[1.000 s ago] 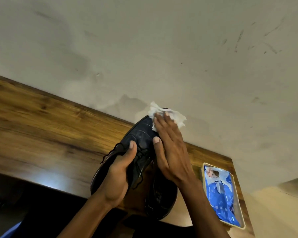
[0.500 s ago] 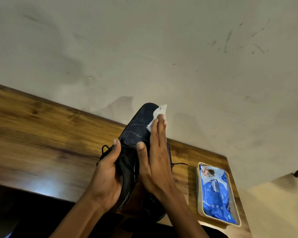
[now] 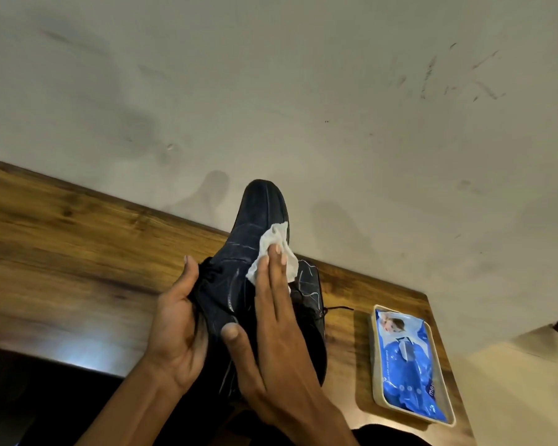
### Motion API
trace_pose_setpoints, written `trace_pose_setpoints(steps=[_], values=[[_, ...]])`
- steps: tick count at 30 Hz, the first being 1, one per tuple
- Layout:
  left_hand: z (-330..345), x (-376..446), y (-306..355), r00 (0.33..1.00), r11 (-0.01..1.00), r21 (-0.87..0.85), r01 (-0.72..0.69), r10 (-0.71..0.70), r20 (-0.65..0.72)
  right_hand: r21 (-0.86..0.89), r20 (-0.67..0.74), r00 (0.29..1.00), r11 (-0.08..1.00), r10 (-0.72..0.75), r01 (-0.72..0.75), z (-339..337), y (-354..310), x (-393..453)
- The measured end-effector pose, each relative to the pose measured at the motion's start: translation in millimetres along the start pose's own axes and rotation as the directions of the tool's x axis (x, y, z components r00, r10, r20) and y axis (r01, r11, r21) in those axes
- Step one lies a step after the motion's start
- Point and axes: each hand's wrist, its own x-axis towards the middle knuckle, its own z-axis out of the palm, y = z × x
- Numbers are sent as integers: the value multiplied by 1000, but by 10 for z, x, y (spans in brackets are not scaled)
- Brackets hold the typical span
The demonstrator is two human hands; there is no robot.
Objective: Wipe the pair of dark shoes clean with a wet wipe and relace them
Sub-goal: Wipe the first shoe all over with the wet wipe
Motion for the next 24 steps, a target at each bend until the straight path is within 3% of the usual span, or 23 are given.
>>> trace_pose_setpoints(steps=[5, 11, 16, 21, 24], values=[[14, -38, -24, 994, 993, -62, 100, -98, 46, -96, -97, 994, 994, 44, -54, -153, 105, 380], [40, -38, -68, 993, 995, -8, 99, -98, 68, -157, -152, 987, 985, 51, -75, -353, 269, 616], [-55, -7, -33, 981, 985, -23, 172, -170, 90, -161, -65, 998, 987, -1, -10, -172, 161, 218], [-49, 44, 13, 998, 995, -77, 57, -55, 36, -75, 23, 993, 990, -117, 119, 124, 1, -115], [-74, 55, 77, 998, 993, -102, 55, -57, -12, -39, 61, 986, 986, -158, 161, 185, -45, -176]])
